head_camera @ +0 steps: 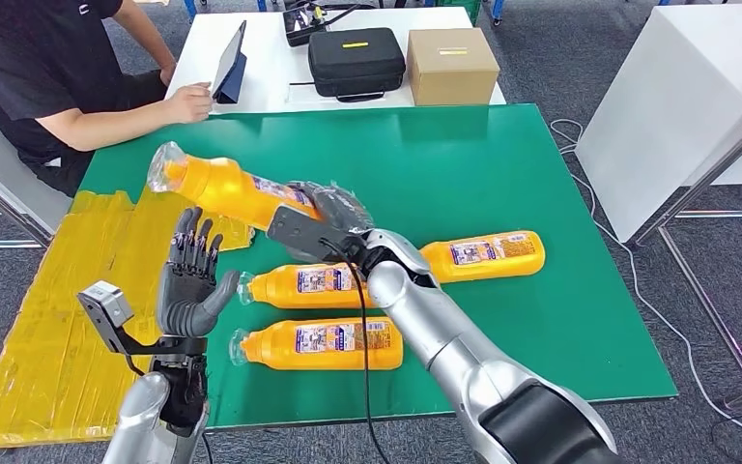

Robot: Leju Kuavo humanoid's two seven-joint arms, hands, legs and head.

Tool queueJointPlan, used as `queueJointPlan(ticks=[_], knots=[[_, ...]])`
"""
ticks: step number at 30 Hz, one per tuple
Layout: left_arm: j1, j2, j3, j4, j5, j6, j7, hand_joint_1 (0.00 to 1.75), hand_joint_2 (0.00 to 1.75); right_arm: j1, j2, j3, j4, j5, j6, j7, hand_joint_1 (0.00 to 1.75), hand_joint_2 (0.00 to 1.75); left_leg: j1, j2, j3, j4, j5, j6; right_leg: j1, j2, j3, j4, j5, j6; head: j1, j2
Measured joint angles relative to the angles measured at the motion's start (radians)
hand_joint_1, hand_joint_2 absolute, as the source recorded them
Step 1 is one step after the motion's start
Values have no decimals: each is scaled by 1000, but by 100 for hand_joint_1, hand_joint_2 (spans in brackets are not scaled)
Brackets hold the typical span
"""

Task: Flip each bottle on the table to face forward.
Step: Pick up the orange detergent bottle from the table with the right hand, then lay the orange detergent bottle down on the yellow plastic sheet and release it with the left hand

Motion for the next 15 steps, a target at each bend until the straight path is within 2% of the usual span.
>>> queueJointPlan(ticks=[5, 15], knots=[[-17, 0, -7, 15, 21, -1, 3, 0, 175, 24, 29, 32, 14, 37, -2, 28, 175, 175, -1, 0, -1, 0, 0, 0, -1, 0, -1, 0, 0, 0, 0, 0], [-34, -2, -6, 51, 46, -6, 9, 0, 175, 97, 41, 89, 4, 89, -10, 49, 175, 175, -1, 0, -1, 0, 0, 0, -1, 0, -1, 0, 0, 0, 0, 0]])
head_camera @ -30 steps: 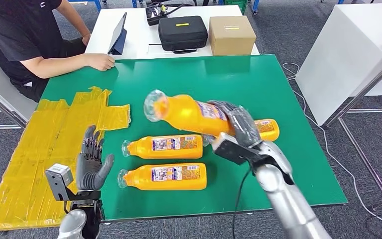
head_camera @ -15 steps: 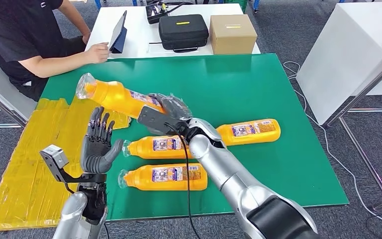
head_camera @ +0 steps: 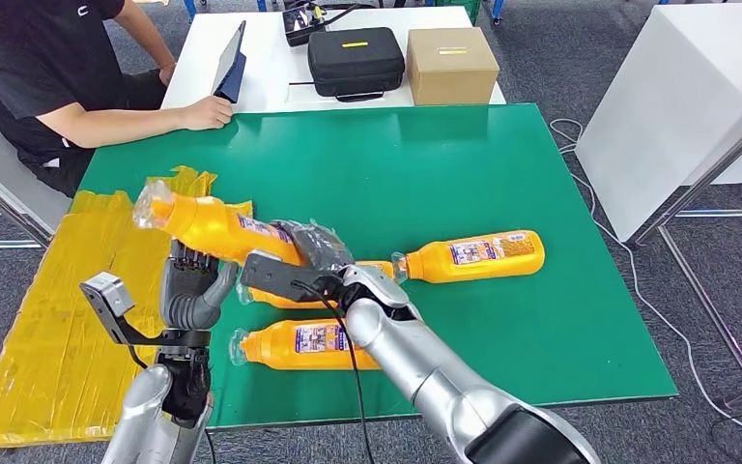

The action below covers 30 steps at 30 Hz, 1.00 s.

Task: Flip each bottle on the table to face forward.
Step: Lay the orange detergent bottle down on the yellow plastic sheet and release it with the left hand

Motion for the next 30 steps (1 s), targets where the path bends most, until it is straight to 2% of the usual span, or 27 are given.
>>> queueJointPlan(ticks=[6, 18, 19, 22, 23, 30], knots=[[-4, 1, 2, 8, 15, 4, 8, 0, 175, 66, 6, 71, -56, 35, -3, 39, 175, 175, 0, 0, 0, 0, 0, 0, 0, 0, -1, 0, 0, 0, 0, 0], [-2, 4, 14, 7, 23, 21, 18, 3, 175, 91, 6, 140, -125, 50, 14, 96, 175, 175, 0, 0, -1, 0, 0, 0, 0, 0, 0, 0, 0, 0, 0, 0], [-2, 4, 15, 6, 22, 22, 19, 38, 175, 92, 6, 144, -129, 50, 14, 98, 175, 175, 0, 0, -1, 0, 0, 0, 0, 0, 0, 0, 0, 0, 0, 0], [1, 7, 16, 1, 15, 28, 23, 166, 175, 94, 5, 156, -140, 47, 16, 106, 175, 175, 0, 0, -1, 0, 0, 0, 0, 0, 0, 0, 0, 0, 0, 0], [2, 8, 16, -1, 13, 28, 23, 175, 175, 94, 5, 159, -143, 44, 16, 109, 175, 175, 0, 0, -1, 0, 0, 0, 0, 0, 0, 0, 0, 0, 0, 0], [7, 14, 16, -14, 3, 17, 24, 175, 175, 93, 5, 169, -147, 27, 19, 114, 175, 175, 0, 0, -1, 0, 0, 0, 0, 0, 0, 0, 0, 0, 0, 0]])
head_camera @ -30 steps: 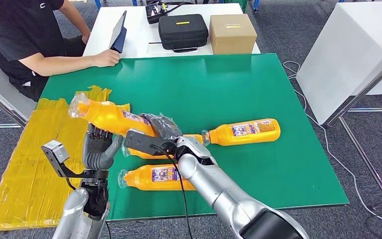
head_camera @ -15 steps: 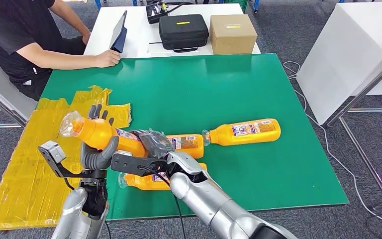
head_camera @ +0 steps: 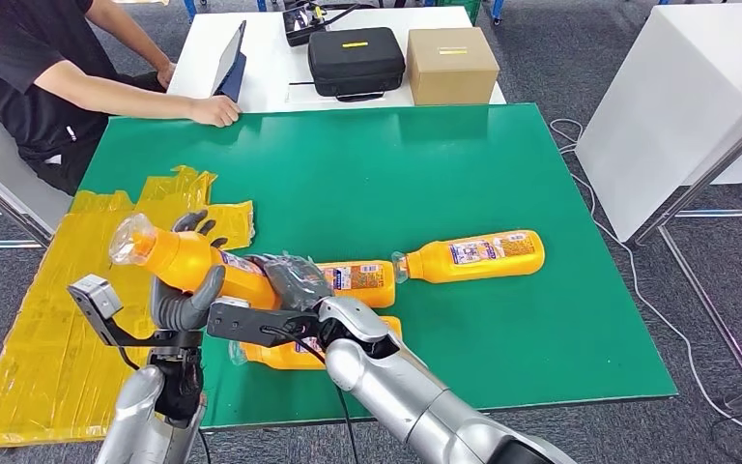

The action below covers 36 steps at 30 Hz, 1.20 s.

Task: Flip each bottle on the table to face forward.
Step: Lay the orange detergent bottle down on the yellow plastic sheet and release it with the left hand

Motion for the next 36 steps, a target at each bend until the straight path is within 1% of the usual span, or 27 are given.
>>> queueJointPlan(ticks=[20, 21, 22, 24, 25, 26, 29, 31, 33, 36], knots=[[14, 2, 10, -12, -3, -9, -17, 175, 175, 1, -2, 9, 14, -22, -22, -19, 175, 175, 0, 0, 0, 0, 0, 0, 0, 0, 0, 0, 0, 0, 0, 0], [14, 2, 11, -12, -3, -9, -17, 175, 175, 1, -2, 9, 14, -22, -22, -19, 144, 175, 0, 0, 0, 0, 0, 0, 0, 0, 0, 0, 0, 0, 0, 0], [14, 2, 11, -12, -3, -9, -17, 175, 175, 1, -2, 9, 14, -22, -22, -19, 100, 175, 0, 0, 0, 0, 0, 0, 0, 0, 0, 0, 0, 0, 0, 0], [14, 2, 11, -12, -7, 0, -19, 175, 175, 1, -2, 9, 14, -21, -27, -19, 13, 87, 0, 0, 0, 0, 0, 0, 0, 0, 0, 0, 0, 0, 0, 0], [14, 2, 11, -12, -16, 16, -24, 175, 175, 1, -2, 9, 14, -20, -34, -19, 0, 44, 0, 0, 0, 0, 0, 0, 0, 0, 0, 0, 0, 0, 0, 0], [14, 2, 11, -14, -33, 48, -31, 175, 175, 3, -3, 9, 13, -21, -43, -20, 0, 0, 0, 0, 0, 0, 0, 0, 0, 0, 0, 0, 0, 0, 0, 0], [17, -2, 20, -27, -104, 194, -61, 175, 175, 13, -9, 2, -13, -46, -64, -26, 0, 0, 0, 0, 0, 0, 0, 0, 0, 0, -1, 0, 0, 0, 0, 0], [24, -3, 33, -44, -146, 278, -82, 175, 175, 23, -21, -20, -53, -70, -67, -28, 0, 0, 0, 0, 0, 0, 0, 0, 0, 0, -1, 0, 0, 0, 0, 0], [36, -5, 46, -66, -190, 359, -107, 175, 175, 37, -37, -50, -100, -89, -70, -35, 0, 0, 0, -1, 0, 0, 0, 0, 0, -1, -1, 0, 0, 0, 0, 0], [70, -10, 72, -126, -264, 510, -174, 175, 175, 79, -70, -104, -187, -117, -76, -66, 0, 0, 0, 0, 0, 0, 0, 0, 0, 0, -1, 0, 0, 0, 0, 0]])
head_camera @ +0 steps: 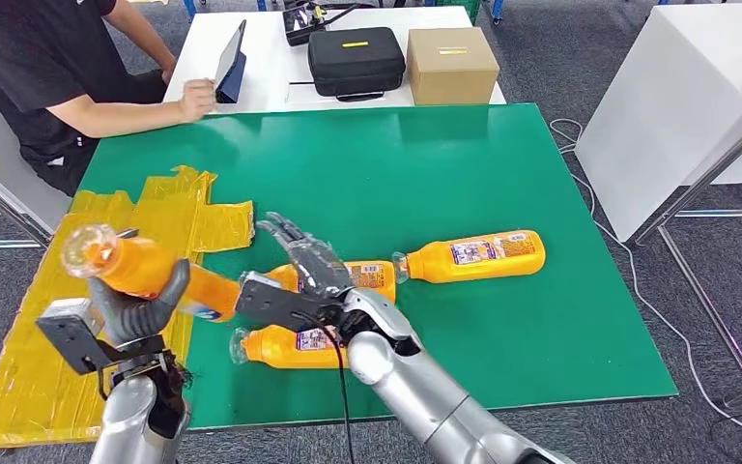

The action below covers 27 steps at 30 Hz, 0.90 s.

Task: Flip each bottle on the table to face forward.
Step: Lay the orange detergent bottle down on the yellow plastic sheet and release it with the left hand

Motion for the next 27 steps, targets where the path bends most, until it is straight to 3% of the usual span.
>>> queueJointPlan(ticks=[7, 10, 16, 21, 27], knots=[[90, 0, 14, -155, -139, 185, -87, 175, 175, 119, -64, -65, -130, 6, -29, -48, 0, 0, 0, -1, -1, 0, -1, 0, 0, 0, -1, 0, 0, 0, 0, 0], [98, 5, 19, -173, -293, 236, -105, 175, 175, 157, -84, -78, -175, 17, -37, -52, 0, 0, 0, -1, -1, 0, -1, 0, 0, 0, -1, 0, 0, 0, 0, 0], [91, -2, 117, -171, -794, 250, -128, 175, 175, 216, -131, -87, -255, 6, -39, -66, 0, 0, 0, 0, 0, 0, 0, 0, 0, 0, -1, 0, 0, 0, 0, 0], [57, -2, 224, -56, -1149, 250, -127, 175, 175, 225, -170, -86, -286, -42, -35, -77, 0, 0, 0, 0, 0, 0, 0, 0, 0, 0, -1, 0, 0, 0, 0, 0], [38, -4, 310, 32, -1235, 251, -127, 175, 175, 224, -194, -84, -293, -56, -33, -80, 0, 0, 0, 0, 0, 0, 0, 0, 0, 0, -1, 0, 0, 0, 0, 0]])
